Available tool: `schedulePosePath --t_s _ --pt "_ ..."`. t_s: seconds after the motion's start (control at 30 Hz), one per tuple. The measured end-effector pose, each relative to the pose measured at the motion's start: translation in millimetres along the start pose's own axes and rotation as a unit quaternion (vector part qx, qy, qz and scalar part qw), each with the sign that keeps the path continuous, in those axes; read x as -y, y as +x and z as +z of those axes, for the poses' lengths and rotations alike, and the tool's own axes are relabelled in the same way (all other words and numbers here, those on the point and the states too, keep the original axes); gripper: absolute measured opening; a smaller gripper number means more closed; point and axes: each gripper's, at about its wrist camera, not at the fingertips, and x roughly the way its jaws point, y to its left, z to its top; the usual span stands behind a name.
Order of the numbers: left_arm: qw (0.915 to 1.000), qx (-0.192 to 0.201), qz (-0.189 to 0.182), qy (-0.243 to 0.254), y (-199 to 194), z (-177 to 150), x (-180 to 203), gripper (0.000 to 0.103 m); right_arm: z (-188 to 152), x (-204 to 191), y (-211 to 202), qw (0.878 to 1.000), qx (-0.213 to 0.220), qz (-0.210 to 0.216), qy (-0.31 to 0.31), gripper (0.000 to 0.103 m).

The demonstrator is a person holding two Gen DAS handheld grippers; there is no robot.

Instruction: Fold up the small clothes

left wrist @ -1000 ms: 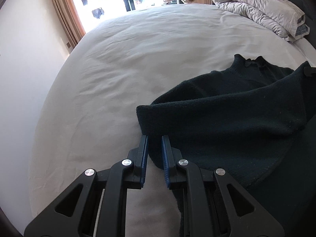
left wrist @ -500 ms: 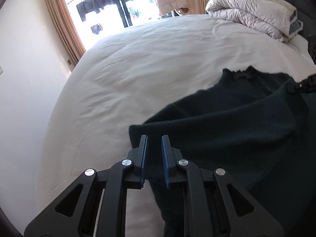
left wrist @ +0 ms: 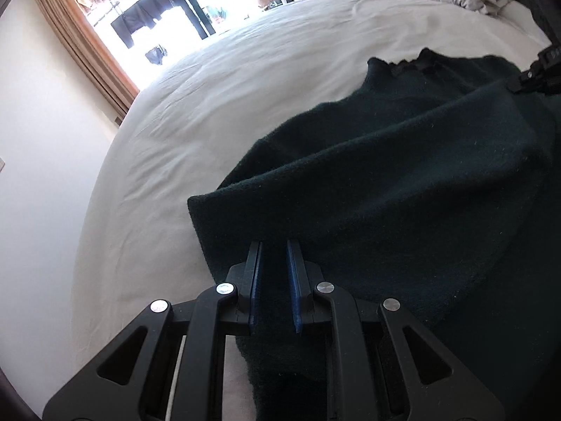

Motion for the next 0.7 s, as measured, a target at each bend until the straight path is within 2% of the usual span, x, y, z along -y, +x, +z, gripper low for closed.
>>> schedulePosePath --t_s 0.07,0.13,0.2,0.27,0.33,0.37,0.43,0.5,0.6,0.63,0.7 --pt "0.9999 0.003 -0.003 -0.011 0 -1 -2 0.013 -4 3 -3 1.0 -0.013 0.012 0.015 0.036" --pt "0.9998 0.004 -0.009 -0.017 -1 -2 -5 0.013 -10 2 -10 1.0 -0.01 0.016 0.011 0.045" --pt "0.9999 0.004 -0.008 -0.014 -2 -2 -5 0.013 -16 -5 -12 1.0 -0.013 0.02 -0.001 0.045" --pt "0.9998 0.003 -0.006 -0.016 0 -3 -8 0.013 -22 -18 -4 0.999 -0.031 0.004 -0.038 0.025" --pt "0.9998 0.002 -0.007 -0.018 0 -3 -10 0.013 -25 -28 3 0.997 -0.035 -0.034 -0.067 0.018" --pt "0.9997 0.002 -0.01 -0.021 0 -4 -11 0.013 -24 -26 4 0.997 -0.032 -0.039 -0.06 0.014" --pt "0.9996 0.003 -0.015 -0.025 1 -4 -12 0.013 -21 -16 1 0.998 -0.019 -0.049 -0.041 0.01" --pt "0.9993 0.002 -0.021 -0.032 0 -4 -16 0.013 -20 -7 -7 0.997 0.005 -0.068 -0.028 0.011" --pt "0.9993 0.005 -0.017 -0.034 -2 -7 -17 0.013 -18 -5 -26 0.991 0.047 -0.128 -0.003 0.011" --pt "0.9994 0.006 -0.015 -0.032 -2 -8 -15 0.013 -19 -10 -33 0.99 0.063 -0.123 -0.008 0.011" --pt "0.9994 0.006 -0.012 -0.031 -2 -9 -14 0.013 -23 -33 -42 0.994 0.083 -0.06 -0.032 0.011"
